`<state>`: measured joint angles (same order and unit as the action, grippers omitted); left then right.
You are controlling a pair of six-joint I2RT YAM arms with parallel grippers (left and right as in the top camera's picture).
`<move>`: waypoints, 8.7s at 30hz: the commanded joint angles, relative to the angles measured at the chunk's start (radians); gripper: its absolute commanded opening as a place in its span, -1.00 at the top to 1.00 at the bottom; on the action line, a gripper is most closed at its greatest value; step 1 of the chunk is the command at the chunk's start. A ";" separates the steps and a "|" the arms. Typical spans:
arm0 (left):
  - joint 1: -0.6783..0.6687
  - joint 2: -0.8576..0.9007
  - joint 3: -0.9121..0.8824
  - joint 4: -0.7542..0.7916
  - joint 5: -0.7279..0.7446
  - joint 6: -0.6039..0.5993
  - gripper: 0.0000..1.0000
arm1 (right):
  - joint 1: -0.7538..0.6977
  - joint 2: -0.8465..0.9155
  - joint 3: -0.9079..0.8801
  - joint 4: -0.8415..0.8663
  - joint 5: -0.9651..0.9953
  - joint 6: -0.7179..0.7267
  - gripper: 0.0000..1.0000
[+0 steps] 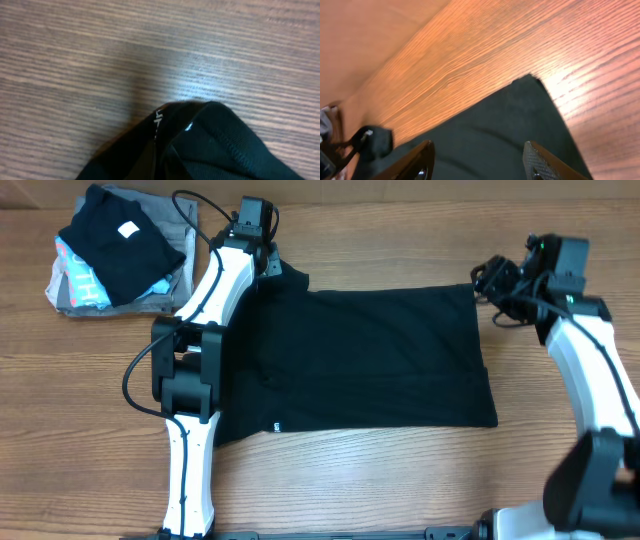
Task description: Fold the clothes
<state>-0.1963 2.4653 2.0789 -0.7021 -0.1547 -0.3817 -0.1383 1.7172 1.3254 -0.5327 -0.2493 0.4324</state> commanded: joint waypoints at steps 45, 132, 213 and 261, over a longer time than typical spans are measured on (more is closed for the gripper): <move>0.000 0.015 0.022 -0.074 -0.005 0.031 0.92 | 0.077 0.539 0.374 -0.110 0.269 -0.111 0.47; 0.099 -0.262 -0.203 -0.989 0.105 0.202 0.92 | 0.064 0.298 0.539 -1.032 0.426 0.317 0.92; -0.121 -0.351 -0.416 -0.640 0.232 0.043 0.11 | 0.161 0.299 0.295 -0.874 0.277 0.090 0.42; -0.151 -0.352 -0.426 -0.718 0.466 0.270 0.36 | 0.163 0.299 0.143 -0.667 0.183 -0.015 0.92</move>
<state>-0.3279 2.1227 1.6543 -1.4471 0.2619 -0.1440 0.0269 2.0449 1.5066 -1.2251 -0.0387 0.4461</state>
